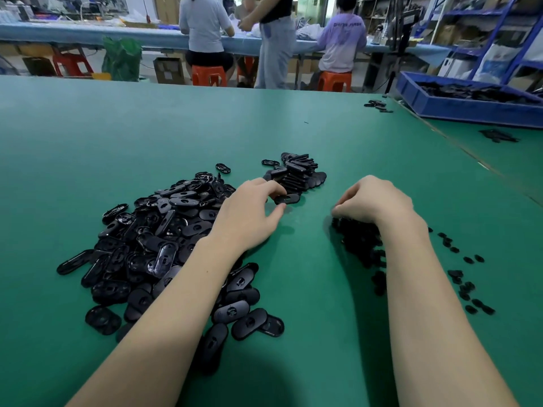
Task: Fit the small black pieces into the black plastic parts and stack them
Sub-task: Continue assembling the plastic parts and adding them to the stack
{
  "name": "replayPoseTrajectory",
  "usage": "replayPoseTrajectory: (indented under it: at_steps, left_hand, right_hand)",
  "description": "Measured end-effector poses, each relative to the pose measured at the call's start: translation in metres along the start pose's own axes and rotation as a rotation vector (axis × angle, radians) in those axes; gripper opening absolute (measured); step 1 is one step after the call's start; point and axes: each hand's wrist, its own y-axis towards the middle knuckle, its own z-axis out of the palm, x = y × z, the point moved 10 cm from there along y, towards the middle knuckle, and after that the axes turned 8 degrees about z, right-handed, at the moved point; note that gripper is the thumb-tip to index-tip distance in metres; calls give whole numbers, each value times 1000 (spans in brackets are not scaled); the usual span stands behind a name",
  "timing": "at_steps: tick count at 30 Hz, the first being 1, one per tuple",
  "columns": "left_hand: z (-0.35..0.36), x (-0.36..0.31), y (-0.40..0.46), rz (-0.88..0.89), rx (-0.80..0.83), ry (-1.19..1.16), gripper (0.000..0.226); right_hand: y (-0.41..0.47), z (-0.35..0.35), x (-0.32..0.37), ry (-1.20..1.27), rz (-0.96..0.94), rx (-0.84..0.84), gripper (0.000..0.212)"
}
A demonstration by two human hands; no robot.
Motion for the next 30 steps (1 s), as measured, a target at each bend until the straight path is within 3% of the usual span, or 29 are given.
replayPoseTrajectory:
  at_steps: [3,5,24,30]
  left_hand:
    - [1,1,-1,5,-8,-7,22]
    - [1,1,-1,11,-11,-11,22]
    - [1,0,-2,12,-16,-52,21]
    - [2,0,-1,13,-19,-58,21]
  right_hand:
    - [-2,4,1,-43,50,17,39]
    - [-2,6,3,-49,67,15,42]
    - [-3,10,11,-3,39,-39,28]
    - [-8,8,27,316,-108,23,9]
